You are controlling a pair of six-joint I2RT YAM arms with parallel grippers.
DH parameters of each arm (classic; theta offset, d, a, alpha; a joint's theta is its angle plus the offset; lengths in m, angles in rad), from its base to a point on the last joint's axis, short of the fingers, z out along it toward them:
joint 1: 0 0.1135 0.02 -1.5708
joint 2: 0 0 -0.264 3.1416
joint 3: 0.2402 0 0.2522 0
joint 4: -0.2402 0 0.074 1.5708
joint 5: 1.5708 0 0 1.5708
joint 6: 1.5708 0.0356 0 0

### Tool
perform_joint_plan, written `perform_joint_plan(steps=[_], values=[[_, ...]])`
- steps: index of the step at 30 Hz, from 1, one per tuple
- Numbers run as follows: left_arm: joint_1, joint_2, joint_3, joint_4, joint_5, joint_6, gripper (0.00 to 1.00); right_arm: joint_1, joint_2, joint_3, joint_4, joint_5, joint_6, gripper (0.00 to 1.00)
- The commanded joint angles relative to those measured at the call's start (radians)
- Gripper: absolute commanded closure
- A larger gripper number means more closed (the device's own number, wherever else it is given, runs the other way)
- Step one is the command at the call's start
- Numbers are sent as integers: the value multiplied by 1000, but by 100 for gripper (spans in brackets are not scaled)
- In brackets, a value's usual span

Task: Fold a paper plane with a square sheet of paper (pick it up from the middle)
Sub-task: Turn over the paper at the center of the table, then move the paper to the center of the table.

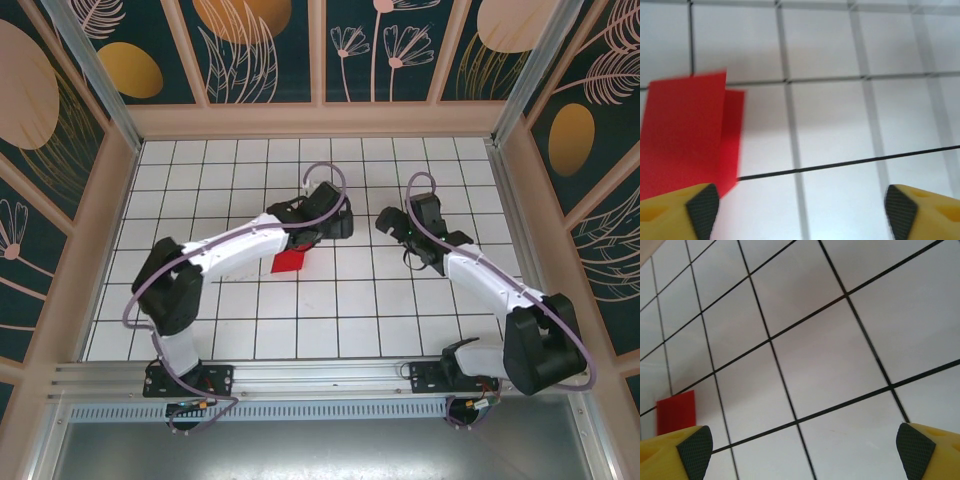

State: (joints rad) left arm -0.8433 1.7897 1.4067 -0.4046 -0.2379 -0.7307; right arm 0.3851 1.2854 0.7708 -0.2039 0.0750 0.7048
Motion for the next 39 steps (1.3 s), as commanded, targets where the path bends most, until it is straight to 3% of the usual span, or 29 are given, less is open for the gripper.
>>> perform_joint_plan(steps=[1,4,10,17,20,29,39], values=[[19,-68,-44,126,52,14,5,3,27,38,68,-111,-40,10],[75,-135,-118,153,30,-41,2,43,82,64,130,-201,-49,21],[197,-281,-377,281,10,-139,2,227,296,224,164,-213,-42,38],[300,-407,-532,217,-67,-223,2,380,546,403,211,-247,25,63],[338,-481,-610,238,-64,-263,1,416,657,491,186,-284,32,68],[365,-601,-683,211,-80,-274,1,479,887,720,60,-288,-9,69],[365,-570,-677,248,10,-230,2,477,800,499,19,-290,-180,69]])
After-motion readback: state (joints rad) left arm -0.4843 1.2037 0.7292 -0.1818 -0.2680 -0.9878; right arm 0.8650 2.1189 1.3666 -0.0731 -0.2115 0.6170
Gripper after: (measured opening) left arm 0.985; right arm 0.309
